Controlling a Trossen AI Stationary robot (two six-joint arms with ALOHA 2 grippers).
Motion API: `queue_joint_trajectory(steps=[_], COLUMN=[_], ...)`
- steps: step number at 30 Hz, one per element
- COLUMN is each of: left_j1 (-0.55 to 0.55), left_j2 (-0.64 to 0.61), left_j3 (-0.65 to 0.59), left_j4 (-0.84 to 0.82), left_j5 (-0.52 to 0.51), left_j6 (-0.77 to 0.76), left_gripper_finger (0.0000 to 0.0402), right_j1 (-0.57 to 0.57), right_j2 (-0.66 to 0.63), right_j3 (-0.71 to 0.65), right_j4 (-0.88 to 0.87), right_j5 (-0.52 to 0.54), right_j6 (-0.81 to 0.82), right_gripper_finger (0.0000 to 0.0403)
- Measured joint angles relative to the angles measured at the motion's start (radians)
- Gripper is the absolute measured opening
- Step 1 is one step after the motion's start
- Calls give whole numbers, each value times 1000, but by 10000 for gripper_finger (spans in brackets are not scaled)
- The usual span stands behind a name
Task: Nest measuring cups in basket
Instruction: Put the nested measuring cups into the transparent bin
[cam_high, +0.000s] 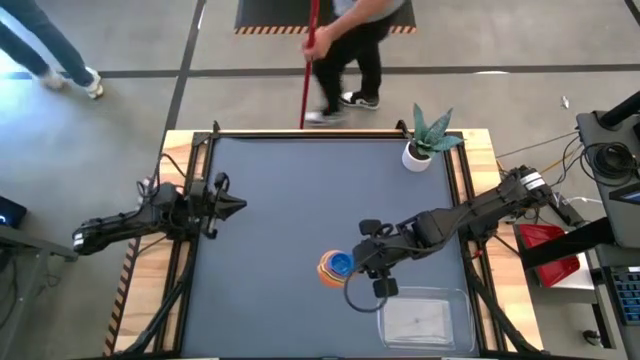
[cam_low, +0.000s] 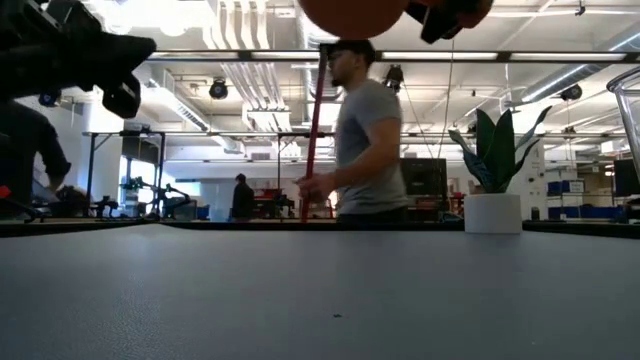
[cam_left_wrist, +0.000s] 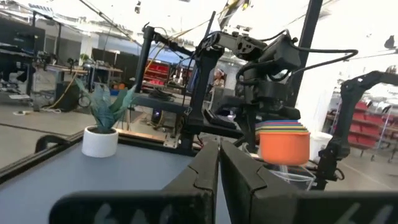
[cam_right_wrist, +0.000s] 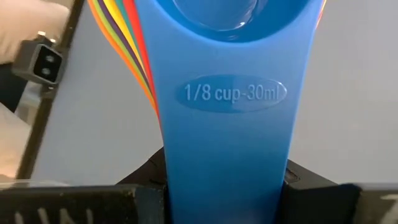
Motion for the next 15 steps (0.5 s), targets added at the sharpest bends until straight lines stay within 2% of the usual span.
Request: queue_joint_trajectory(steps=[2,15], left_j1=[0,0], left_j2=[0,0], left_j3=[-40,-39], left_j4=[53,31], left_j5=[0,9], left_j6=[-25,-38], left_gripper_finger=[0,0], right_j1=[14,119], right_j2=[-22,-218], right_j3=[-24,-171], right_j4=[17,29], right_j5=[0,27], right_j6=[11,140], right_gripper_finger=[119,119])
